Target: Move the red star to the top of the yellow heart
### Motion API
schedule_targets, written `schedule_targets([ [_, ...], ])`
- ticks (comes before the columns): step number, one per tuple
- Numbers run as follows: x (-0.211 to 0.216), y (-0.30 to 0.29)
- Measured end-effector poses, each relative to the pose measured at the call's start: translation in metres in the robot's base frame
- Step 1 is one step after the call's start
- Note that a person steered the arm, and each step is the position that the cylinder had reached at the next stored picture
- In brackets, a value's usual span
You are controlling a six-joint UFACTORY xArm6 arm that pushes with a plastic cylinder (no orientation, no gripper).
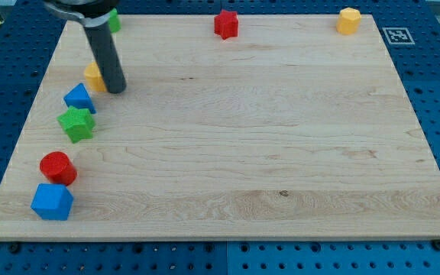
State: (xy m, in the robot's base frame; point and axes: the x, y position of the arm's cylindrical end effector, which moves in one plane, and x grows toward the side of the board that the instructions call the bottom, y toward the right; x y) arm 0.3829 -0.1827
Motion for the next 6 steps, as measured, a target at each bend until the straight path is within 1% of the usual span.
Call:
schedule_targets([
  [1,0.000,-0.010],
  [2,0.000,-0.002],
  [4,-0.023,0.060],
  [5,-0.048,0.089],
  [6,-0.063,0.106],
])
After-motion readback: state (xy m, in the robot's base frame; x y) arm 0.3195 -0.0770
